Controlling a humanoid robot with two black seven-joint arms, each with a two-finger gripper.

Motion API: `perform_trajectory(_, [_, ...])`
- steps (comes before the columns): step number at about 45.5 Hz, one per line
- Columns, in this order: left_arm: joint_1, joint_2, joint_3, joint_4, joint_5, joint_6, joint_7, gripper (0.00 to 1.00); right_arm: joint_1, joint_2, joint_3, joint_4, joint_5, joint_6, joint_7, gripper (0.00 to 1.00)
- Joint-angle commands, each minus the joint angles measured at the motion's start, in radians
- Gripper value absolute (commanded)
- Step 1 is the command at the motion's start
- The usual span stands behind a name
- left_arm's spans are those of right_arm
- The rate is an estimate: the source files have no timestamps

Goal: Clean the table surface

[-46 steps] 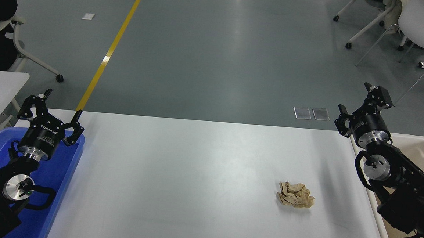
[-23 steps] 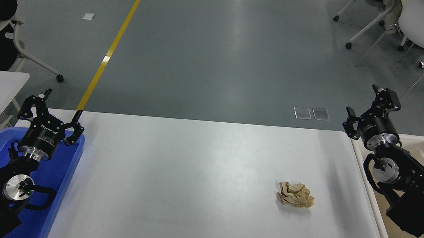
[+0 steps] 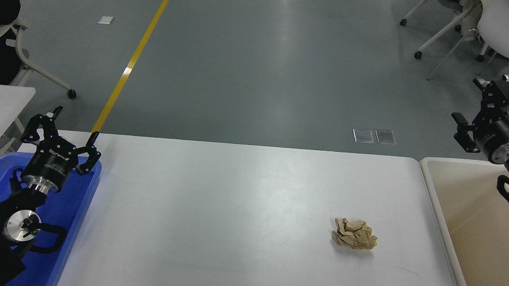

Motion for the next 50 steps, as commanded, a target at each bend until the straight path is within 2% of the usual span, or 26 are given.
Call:
perform_trajectory(1, [0.000,0.000,0.000,0.000,0.000,0.000,0.000,1.00,0.150,-0.055,-0.378,-0.003,-0.060,0.048,0.001,0.98])
perform_trajectory(10, [0.000,0.000,0.000,0.000,0.000,0.000,0.000,1.00,0.311,-0.053,-0.608,0.013,-0.282,0.061,0.004,0.98])
perform_trajectory(25, [0.000,0.000,0.000,0.000,0.000,0.000,0.000,1.00,0.499,-0.025,-0.634,0.043,-0.618,0.203,0.061,0.98])
perform_trajectory(31, [0.000,0.000,0.000,0.000,0.000,0.000,0.000,1.00,0.537,0.050,-0.732,0.060,-0.749,0.204,0.085,0.98])
perform_trajectory(38, [0.000,0.000,0.000,0.001,0.000,0.000,0.000,1.00,0.555,0.168,-0.881,0.074,-0.786,0.203,0.104,0.99])
perform_trajectory(50, [0.000,0.000,0.000,0.000,0.000,0.000,0.000,1.00,0.569,0.347,-1.011,0.135,-0.904,0.203,0.127,0.99])
